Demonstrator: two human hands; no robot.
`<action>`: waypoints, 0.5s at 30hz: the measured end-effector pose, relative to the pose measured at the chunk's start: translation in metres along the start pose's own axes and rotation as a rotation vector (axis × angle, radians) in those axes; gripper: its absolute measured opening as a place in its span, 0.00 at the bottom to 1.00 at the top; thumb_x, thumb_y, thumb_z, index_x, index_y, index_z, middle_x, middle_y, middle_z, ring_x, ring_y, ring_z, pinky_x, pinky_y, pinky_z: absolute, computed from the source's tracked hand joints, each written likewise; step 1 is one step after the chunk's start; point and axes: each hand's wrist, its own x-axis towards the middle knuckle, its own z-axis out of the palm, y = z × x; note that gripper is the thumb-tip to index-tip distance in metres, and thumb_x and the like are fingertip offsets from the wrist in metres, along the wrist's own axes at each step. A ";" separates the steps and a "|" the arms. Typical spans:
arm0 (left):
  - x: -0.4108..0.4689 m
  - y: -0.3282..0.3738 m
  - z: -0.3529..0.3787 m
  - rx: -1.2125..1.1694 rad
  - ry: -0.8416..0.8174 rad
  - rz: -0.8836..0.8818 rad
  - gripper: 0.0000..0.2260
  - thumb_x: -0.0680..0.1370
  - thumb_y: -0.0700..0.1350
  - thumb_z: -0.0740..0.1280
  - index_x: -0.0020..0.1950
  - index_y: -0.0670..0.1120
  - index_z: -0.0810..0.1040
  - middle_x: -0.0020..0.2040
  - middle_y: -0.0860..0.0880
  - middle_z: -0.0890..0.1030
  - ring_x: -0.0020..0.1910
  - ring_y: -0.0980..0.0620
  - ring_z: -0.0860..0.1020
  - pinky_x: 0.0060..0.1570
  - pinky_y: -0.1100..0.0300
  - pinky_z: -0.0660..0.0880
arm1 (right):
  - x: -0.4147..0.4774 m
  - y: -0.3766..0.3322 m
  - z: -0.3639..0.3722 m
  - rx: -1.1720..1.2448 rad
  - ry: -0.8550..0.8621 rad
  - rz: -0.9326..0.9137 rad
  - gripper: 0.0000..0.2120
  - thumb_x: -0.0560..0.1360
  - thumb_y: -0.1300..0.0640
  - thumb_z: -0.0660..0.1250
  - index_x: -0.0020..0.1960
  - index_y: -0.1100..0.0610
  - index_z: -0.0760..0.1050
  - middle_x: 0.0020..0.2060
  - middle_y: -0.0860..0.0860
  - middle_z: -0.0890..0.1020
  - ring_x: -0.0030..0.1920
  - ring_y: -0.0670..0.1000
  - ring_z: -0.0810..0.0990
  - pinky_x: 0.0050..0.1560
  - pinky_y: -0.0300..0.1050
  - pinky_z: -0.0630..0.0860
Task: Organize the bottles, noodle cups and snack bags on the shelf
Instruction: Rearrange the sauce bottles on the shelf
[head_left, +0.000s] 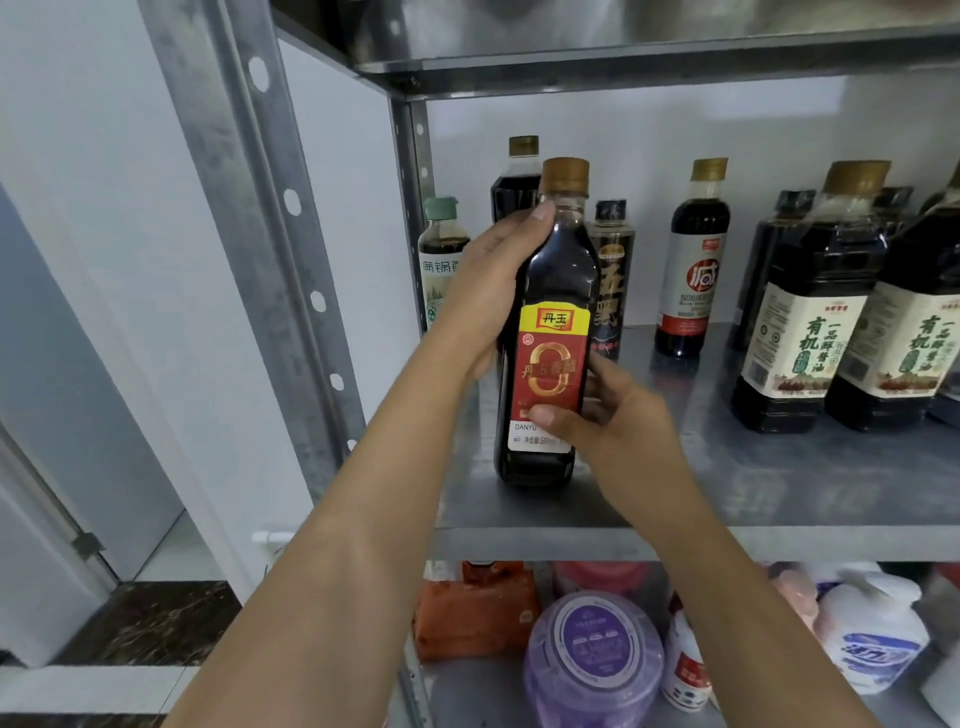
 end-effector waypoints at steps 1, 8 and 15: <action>0.001 0.006 -0.006 0.065 -0.002 0.001 0.17 0.82 0.52 0.64 0.65 0.43 0.79 0.58 0.43 0.84 0.57 0.45 0.83 0.59 0.51 0.79 | 0.005 -0.002 0.001 -0.004 0.005 0.006 0.26 0.70 0.58 0.77 0.64 0.43 0.73 0.51 0.39 0.83 0.55 0.42 0.82 0.59 0.44 0.78; -0.001 0.019 -0.013 0.258 0.213 0.052 0.12 0.82 0.49 0.66 0.64 0.47 0.76 0.57 0.47 0.83 0.55 0.47 0.83 0.59 0.47 0.79 | 0.041 -0.008 0.034 -0.007 0.000 -0.040 0.35 0.70 0.63 0.78 0.73 0.55 0.69 0.50 0.40 0.81 0.55 0.43 0.82 0.61 0.48 0.79; 0.003 0.014 -0.025 0.324 0.347 0.082 0.17 0.75 0.44 0.75 0.62 0.46 0.75 0.52 0.51 0.82 0.51 0.52 0.81 0.48 0.62 0.77 | 0.052 -0.003 0.067 -0.055 -0.058 -0.065 0.32 0.72 0.62 0.76 0.72 0.54 0.67 0.58 0.48 0.82 0.59 0.48 0.81 0.63 0.52 0.78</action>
